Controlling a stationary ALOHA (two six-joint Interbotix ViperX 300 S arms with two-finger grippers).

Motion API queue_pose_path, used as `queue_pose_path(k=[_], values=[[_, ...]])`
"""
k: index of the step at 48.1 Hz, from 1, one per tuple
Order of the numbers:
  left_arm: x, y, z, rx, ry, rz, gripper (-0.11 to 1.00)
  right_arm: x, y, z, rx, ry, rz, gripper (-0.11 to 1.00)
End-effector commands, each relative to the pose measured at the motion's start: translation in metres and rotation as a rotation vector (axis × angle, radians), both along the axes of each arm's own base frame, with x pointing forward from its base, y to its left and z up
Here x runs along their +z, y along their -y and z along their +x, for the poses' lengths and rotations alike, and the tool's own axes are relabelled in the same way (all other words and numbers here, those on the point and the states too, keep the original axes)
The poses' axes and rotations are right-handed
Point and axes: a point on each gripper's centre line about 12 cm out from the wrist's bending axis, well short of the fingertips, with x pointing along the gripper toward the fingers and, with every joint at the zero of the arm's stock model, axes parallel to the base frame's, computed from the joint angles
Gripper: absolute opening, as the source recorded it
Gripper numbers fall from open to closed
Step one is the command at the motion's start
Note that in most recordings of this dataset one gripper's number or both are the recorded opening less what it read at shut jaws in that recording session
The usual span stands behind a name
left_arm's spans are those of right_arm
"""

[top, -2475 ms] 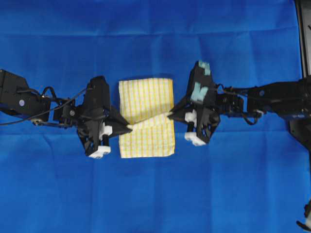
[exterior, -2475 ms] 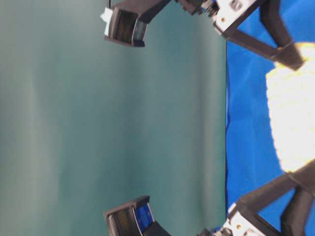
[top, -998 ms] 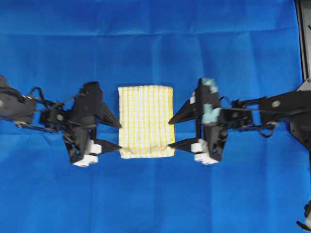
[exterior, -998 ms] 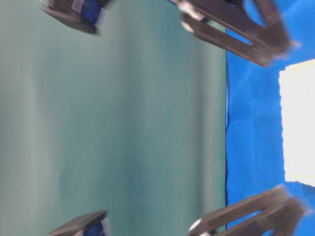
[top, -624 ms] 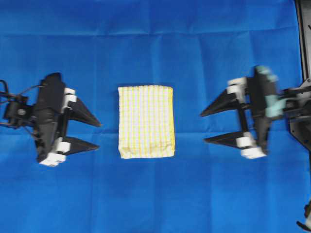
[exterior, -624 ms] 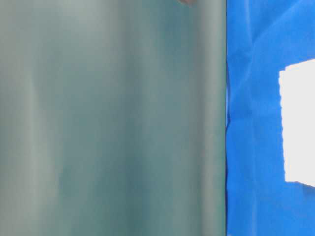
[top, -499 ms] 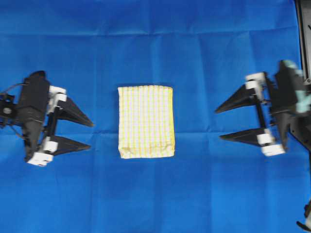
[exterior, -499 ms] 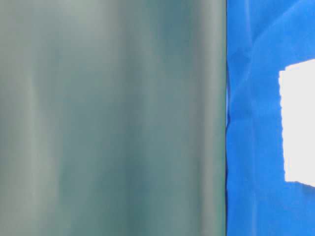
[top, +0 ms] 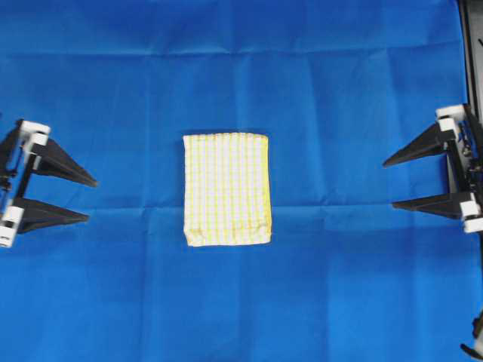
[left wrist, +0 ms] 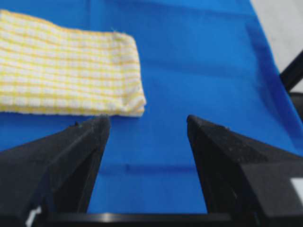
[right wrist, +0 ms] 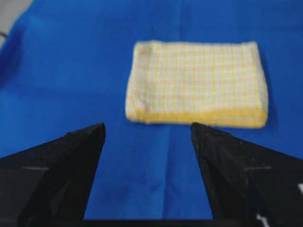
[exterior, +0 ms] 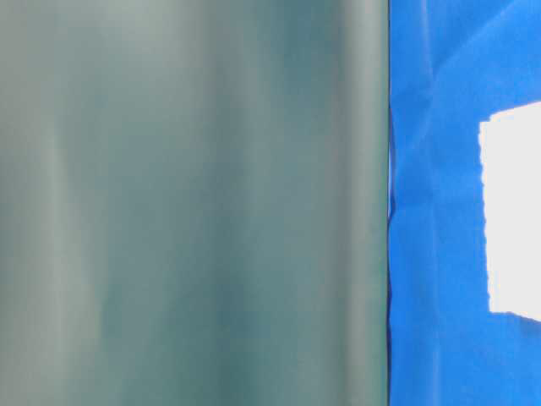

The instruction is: Fold the yellow towel.

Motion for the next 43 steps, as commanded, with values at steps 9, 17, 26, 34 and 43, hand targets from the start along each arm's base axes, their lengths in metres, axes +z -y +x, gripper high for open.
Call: queue_pose_path(k=[9,17,26,34,43], values=[[-0.008,-0.016,-0.026,0.054,0.072,0.005,0.59,-0.013,0.006,-0.012,-0.025,0.069,0.008,0.74],[-0.013,-0.023,-0.036,0.079,0.098,0.010,0.59,-0.021,0.010,-0.013,-0.051,0.052,0.006,0.74],[-0.020,-0.027,-0.041,0.098,0.093,0.016,0.59,-0.021,0.012,-0.012,-0.068,0.052,0.006,0.74],[-0.023,-0.027,-0.042,0.098,0.085,0.017,0.59,-0.021,0.012,-0.012,-0.068,0.050,0.006,0.74],[-0.024,-0.027,-0.042,0.097,0.085,0.019,0.59,-0.021,0.012,-0.012,-0.068,0.050,0.006,0.74]])
